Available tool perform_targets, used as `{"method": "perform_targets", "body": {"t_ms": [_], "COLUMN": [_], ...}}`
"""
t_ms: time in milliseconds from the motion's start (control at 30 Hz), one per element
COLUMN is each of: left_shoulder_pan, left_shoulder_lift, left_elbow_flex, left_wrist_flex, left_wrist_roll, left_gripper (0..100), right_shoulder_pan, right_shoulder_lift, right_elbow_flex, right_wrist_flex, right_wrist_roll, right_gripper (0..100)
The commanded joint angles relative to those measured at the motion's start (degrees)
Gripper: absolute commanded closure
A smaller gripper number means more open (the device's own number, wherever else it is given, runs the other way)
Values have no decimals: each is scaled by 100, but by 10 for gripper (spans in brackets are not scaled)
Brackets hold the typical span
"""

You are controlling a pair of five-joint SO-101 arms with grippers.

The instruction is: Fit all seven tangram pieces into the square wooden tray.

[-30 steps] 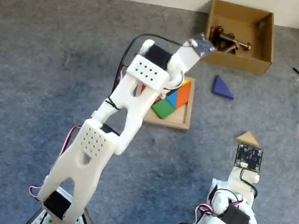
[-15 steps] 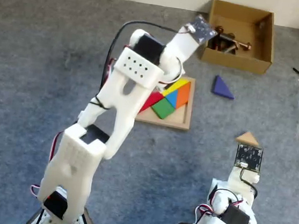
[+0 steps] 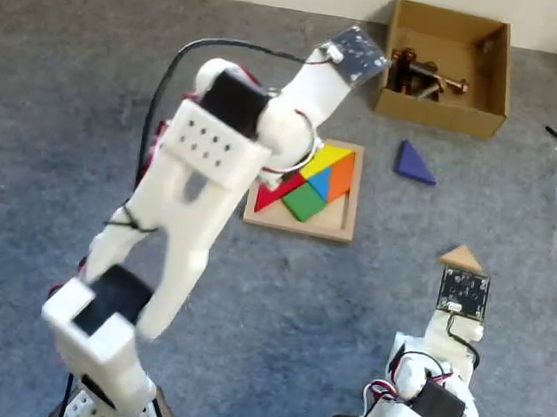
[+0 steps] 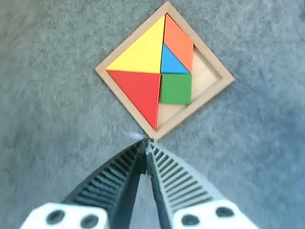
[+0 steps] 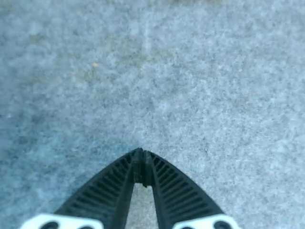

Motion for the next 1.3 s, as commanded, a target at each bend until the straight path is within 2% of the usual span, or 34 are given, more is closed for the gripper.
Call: {"method": "perform_targets", "body": {"t_ms": [0, 333, 633, 967, 1267], "left_shoulder_pan": [-180, -1297, -1763, -2958, -3029], "left_shoulder_lift": [-1138, -2905, -4884, -5956, -7802], "left_elbow_flex": [681, 2484, 4075, 5314, 6686], "left_wrist_flex": [26, 0, -9, -9, -9], "left_wrist_roll": [53, 35, 18, 18, 9], "left_gripper": [995, 995, 995, 995, 995], "right_shoulder_pan": [84, 84, 84, 84, 84], "right_shoulder_lift": [-84, -84, -84, -84, -84], "right_elbow_flex": [664, 664, 664, 664, 664], "right_wrist_flex": [-101, -101, -101, -101, -101], "right_wrist_roll": [-9, -9, -9, -9, -9], "right_gripper": [993, 993, 993, 993, 993]}}
